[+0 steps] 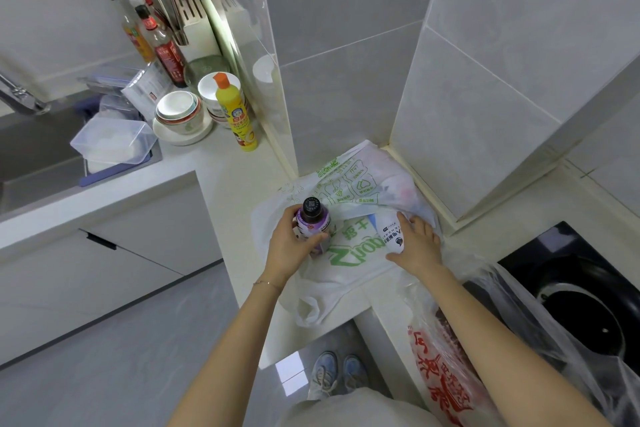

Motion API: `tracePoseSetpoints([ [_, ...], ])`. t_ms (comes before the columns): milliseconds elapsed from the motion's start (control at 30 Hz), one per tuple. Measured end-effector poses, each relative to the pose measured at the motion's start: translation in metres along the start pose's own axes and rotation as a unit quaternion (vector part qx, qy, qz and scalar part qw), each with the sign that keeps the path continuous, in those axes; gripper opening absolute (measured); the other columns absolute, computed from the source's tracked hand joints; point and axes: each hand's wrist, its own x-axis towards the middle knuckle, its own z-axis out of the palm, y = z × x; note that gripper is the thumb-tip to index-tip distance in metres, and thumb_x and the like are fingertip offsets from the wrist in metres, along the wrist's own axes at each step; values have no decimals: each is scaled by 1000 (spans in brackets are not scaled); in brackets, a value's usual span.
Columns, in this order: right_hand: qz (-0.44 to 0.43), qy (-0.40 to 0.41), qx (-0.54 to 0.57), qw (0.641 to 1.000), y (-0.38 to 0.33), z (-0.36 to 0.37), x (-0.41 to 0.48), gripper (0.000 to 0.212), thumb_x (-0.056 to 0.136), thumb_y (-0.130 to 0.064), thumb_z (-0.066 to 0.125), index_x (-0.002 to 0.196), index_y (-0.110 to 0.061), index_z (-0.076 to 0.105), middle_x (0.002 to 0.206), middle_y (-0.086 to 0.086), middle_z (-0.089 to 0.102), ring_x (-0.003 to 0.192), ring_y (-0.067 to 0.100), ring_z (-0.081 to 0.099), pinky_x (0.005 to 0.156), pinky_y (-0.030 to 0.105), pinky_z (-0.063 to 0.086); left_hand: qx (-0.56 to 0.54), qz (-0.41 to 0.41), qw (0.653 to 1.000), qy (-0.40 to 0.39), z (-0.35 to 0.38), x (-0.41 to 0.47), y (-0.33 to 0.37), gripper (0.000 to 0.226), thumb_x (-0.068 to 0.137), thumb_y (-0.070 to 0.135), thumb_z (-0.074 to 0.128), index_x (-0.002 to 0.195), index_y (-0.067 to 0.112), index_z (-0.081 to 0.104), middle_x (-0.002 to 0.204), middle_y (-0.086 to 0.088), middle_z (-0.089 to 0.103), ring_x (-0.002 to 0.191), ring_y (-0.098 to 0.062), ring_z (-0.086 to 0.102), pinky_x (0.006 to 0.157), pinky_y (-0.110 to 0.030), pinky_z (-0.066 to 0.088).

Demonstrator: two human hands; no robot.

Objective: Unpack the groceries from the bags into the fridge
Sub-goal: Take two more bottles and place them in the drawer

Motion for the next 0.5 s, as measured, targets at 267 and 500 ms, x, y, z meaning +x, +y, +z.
tracePoseSetpoints([
  [267, 53, 18, -36, 998, 2, 10, -6, 105, 73, -51, 74, 152, -27, 9, 142, 11, 25, 133, 30, 24, 109, 39, 23, -11, -8, 1000, 10, 2, -3, 3, 56, 74, 16, 83, 120, 20, 52, 108, 18, 58, 91, 17, 54, 70, -7, 46],
  [500, 30, -8, 55, 998, 11, 13, -4, 99, 79, -18, 73, 153, -22, 8, 136, 13, 33, 126, 31, 36, 100, 38, 39, -1, -9, 1000, 8, 2, -4, 2, 57, 73, 22, 84, 120, 23, 51, 109, 23, 57, 98, 17, 51, 77, -3, 41],
])
